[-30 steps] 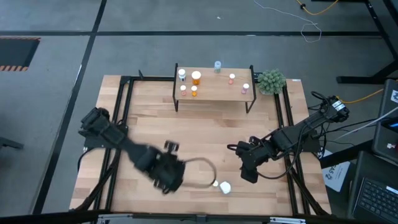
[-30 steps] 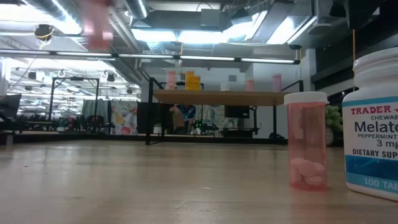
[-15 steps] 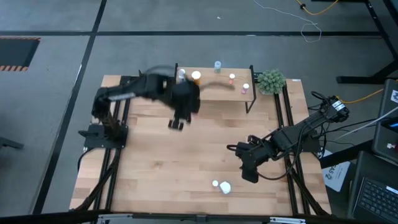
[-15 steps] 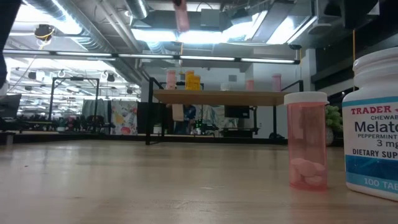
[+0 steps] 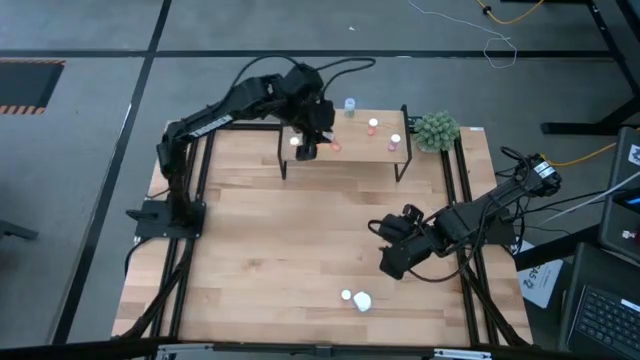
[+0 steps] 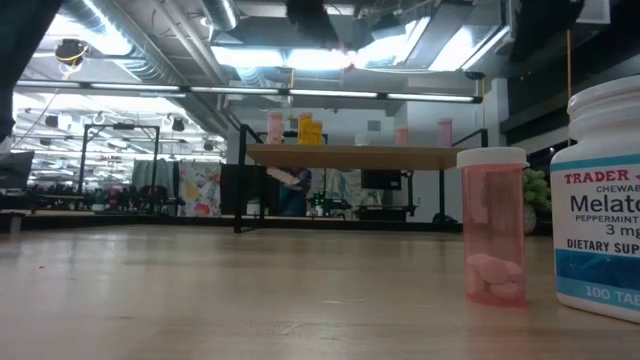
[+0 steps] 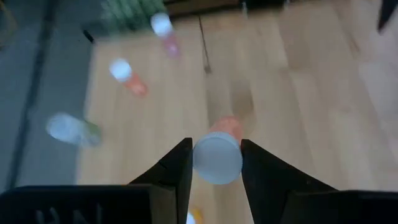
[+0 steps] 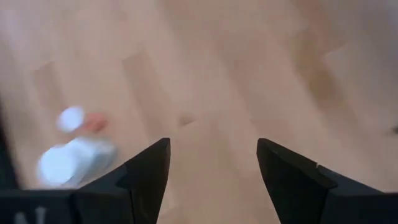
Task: Pick and place medicine bottles onto shelf by color
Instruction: Put the left pink pill bottle on the shelf
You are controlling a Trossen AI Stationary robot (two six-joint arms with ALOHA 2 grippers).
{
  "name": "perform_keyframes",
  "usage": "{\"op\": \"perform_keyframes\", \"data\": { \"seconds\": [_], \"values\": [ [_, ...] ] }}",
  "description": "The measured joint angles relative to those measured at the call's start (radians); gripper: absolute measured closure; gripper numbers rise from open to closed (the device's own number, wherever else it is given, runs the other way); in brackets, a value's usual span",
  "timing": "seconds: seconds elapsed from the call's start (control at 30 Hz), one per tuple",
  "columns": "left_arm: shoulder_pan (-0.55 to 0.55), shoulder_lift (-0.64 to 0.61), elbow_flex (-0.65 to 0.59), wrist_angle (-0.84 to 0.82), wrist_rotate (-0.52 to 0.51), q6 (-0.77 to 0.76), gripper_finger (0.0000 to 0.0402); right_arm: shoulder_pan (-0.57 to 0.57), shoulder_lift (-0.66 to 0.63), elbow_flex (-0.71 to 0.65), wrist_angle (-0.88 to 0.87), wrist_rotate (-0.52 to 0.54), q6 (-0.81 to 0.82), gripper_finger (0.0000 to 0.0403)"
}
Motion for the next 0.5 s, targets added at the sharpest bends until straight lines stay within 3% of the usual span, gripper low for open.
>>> {"op": "perform_keyframes", "data": {
  "seconds": [0.17, 0.5],
  "values": [
    [0.013, 0.074, 0.001, 0.036, -0.002, -0.003, 0.0292, -0.026, 0.000, 0.000, -0.087, 0.096, 0.069, 0.0160],
    [0.012, 0.180, 0.001, 0.076, -0.018, -0.068, 0.0292, -0.004, 0.025, 0.000, -0.343, 0.056, 0.389, 0.0160]
  ]
}}
